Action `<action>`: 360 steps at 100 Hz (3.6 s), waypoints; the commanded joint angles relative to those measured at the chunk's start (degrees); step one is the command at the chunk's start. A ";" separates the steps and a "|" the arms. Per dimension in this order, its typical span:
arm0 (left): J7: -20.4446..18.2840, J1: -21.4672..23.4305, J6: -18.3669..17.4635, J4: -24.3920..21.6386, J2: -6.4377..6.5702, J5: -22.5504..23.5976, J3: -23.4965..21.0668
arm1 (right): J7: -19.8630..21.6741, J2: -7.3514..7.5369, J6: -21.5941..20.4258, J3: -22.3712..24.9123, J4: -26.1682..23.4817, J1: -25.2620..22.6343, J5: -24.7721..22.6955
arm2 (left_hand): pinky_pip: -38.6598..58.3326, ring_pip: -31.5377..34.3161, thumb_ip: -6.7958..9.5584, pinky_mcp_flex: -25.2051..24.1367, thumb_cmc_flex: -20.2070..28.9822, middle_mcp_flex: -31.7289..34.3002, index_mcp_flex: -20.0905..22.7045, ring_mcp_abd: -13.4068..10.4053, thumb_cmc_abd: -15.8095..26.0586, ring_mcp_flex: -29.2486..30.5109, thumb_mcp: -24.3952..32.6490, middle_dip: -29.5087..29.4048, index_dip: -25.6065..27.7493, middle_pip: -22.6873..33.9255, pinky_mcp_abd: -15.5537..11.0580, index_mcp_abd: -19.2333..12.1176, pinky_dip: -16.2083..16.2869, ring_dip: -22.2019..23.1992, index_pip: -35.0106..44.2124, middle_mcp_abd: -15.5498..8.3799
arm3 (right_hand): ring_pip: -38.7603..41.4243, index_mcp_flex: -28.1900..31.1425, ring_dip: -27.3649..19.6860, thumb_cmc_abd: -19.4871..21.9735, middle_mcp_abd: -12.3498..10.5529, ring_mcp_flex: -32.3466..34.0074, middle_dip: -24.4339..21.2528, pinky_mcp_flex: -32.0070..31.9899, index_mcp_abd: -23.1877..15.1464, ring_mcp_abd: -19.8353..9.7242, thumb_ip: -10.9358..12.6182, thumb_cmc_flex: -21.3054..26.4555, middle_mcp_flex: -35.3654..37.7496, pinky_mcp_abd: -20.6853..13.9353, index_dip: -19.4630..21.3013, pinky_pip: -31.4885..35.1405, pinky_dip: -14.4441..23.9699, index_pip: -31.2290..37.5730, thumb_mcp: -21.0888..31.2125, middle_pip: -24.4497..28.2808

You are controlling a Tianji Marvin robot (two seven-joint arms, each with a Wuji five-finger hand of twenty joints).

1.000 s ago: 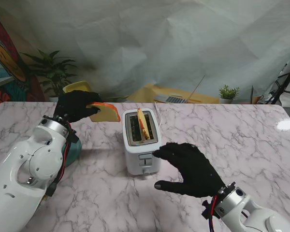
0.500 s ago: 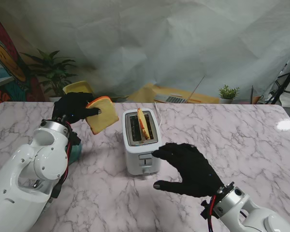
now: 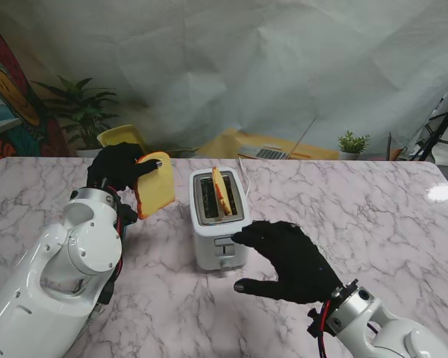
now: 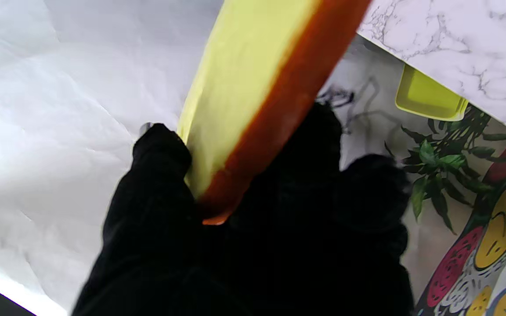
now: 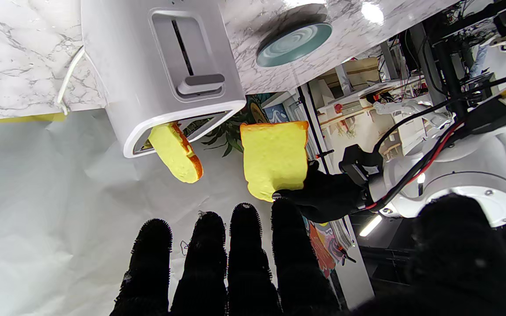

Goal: Toast the toast slices

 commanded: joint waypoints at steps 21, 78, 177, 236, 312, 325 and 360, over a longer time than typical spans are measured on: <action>2.17 -0.41 4.26 -1.61 -1.89 -6.51 1.21 | -1.40 -0.07 -0.32 -0.91 0.53 0.52 -0.70 | 3.41 3.14 1.89 1.37 1.57 3.32 2.05 -0.56 2.50 1.76 0.43 1.36 1.43 2.86 -1.24 6.01 1.03 -1.14 4.15 4.61 | -2.39 0.38 -1.38 2.63 0.52 0.34 0.23 -0.32 -0.75 -0.10 0.68 0.22 -0.25 -0.39 -1.18 -0.59 -0.57 -0.52 -1.61 -0.75; 2.10 -1.20 9.19 -2.19 -2.45 -9.22 2.99 | -2.67 -0.04 0.55 -2.25 -2.04 0.10 -4.10 | 3.84 2.72 1.87 -1.24 2.87 2.95 1.62 0.51 1.91 1.34 0.52 0.61 -0.20 2.66 0.60 6.25 0.51 -2.59 4.62 5.19 | -2.47 -0.82 -1.43 3.35 0.69 -0.53 0.16 -0.69 -0.42 0.01 0.72 -0.14 -1.56 -0.73 -1.62 -1.01 -0.84 -1.40 -2.05 -0.82; 23.81 -0.92 7.62 0.84 -9.17 -12.18 10.42 | -12.36 -0.73 1.73 -2.97 -1.26 -0.14 -10.29 | 4.77 0.63 1.90 -2.70 6.07 1.98 -5.00 0.83 4.93 1.64 0.58 -4.16 0.74 0.62 -1.05 10.39 -1.94 -5.29 6.12 5.30 | -2.74 -4.49 -1.57 3.56 1.26 -2.95 0.63 -1.82 1.52 -0.14 0.74 -1.06 -5.41 -1.77 -2.45 -2.05 -1.38 -3.74 -2.48 0.33; 32.06 -5.97 10.55 8.38 -12.03 -5.97 16.83 | -13.27 -0.93 1.48 -1.43 -1.58 -1.90 -10.19 | 7.07 2.30 2.12 -1.72 6.23 2.11 -7.17 1.08 7.20 2.03 0.52 -5.23 1.82 -0.05 -1.26 13.99 -4.56 -7.93 9.02 5.11 | -2.64 -3.89 -1.60 3.89 1.20 -2.25 0.45 -1.68 1.27 -0.08 0.71 -0.95 -4.64 -1.34 -2.74 -1.69 -1.62 -3.62 -2.37 0.65; 35.41 -9.95 12.71 15.43 -15.22 -10.63 18.77 | -13.95 -1.18 1.18 0.57 -1.33 -3.33 -9.61 | 8.70 3.00 2.32 -2.58 4.21 1.57 -8.33 2.15 8.70 1.77 0.31 -5.40 2.67 -0.79 0.04 14.31 -6.31 -9.49 9.78 4.36 | -2.67 -3.55 -1.60 3.85 1.17 -1.92 0.44 -1.62 1.16 0.02 0.74 -0.55 -4.06 -1.13 -3.19 -1.37 -1.97 -3.00 -2.44 0.69; 35.57 -9.97 12.27 15.73 -15.33 -11.22 18.86 | -13.84 -1.20 1.19 0.79 -1.38 -3.54 -9.48 | 8.00 2.24 2.55 -3.38 1.54 0.77 -8.08 2.60 10.30 1.12 0.16 -5.32 3.65 -1.06 1.01 14.48 -6.56 -9.35 9.20 4.60 | -2.67 -3.52 -1.60 3.78 1.20 -1.88 0.44 -1.63 1.17 0.02 0.75 -0.54 -3.95 -1.08 -3.26 -1.36 -2.03 -2.94 -2.48 0.68; 34.33 -9.98 12.80 15.92 -15.29 -12.24 18.87 | -13.84 -1.23 1.09 1.06 -1.45 -3.82 -9.30 | 6.91 1.18 2.04 -5.51 -5.81 -3.39 -9.93 4.18 14.67 -0.88 -0.30 -4.56 4.75 -1.52 2.50 15.07 -6.07 -8.11 5.50 6.57 | -2.69 -3.49 -1.61 3.84 1.18 -1.85 0.44 -1.59 1.10 0.06 0.76 -0.51 -3.86 -0.95 -3.44 -1.30 -2.16 -2.78 -2.53 0.65</action>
